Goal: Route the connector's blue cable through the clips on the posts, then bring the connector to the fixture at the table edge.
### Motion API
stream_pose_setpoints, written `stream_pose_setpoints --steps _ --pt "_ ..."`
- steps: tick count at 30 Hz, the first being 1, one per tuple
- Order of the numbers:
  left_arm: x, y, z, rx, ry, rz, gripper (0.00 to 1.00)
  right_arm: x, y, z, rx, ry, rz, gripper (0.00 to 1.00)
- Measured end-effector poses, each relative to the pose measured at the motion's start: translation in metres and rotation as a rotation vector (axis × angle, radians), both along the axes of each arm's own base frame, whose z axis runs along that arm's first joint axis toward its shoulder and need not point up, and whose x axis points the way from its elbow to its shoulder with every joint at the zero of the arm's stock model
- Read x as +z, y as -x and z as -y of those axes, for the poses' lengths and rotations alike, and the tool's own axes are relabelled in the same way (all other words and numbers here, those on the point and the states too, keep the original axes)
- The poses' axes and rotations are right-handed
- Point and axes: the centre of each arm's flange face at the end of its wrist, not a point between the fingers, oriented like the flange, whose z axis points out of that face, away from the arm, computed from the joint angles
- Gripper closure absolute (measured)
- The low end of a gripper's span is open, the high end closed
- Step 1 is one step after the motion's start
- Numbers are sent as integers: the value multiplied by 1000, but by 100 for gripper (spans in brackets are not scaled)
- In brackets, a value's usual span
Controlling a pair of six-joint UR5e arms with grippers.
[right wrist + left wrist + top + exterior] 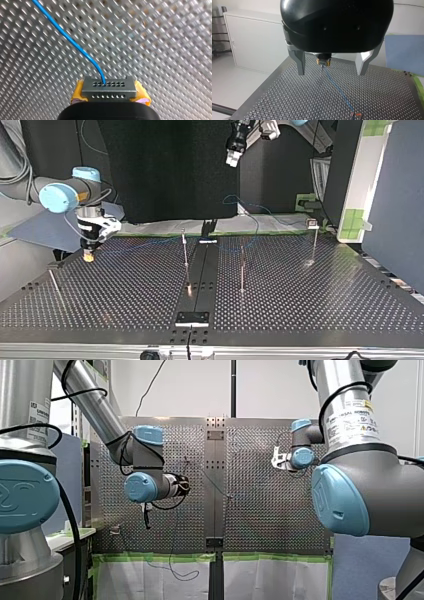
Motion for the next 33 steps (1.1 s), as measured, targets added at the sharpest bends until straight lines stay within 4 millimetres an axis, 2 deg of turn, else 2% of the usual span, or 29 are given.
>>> stream_pose_setpoints --steps 6,15,22,26,33 --pt "0 0 0 0 -7 0 0 26 26 -2 -52 10 18 100" --pt "0 -1 -3 26 -17 1 0 48 64 -6 -86 71 65 100" --pt "0 -1 -3 28 -17 3 0 75 89 -4 -77 167 35 100" --pt "0 -1 -3 32 -18 2 0 66 87 1 -47 176 1 100" --pt "-1 -1 -4 36 -27 1 0 30 88 8 3 107 -63 100"
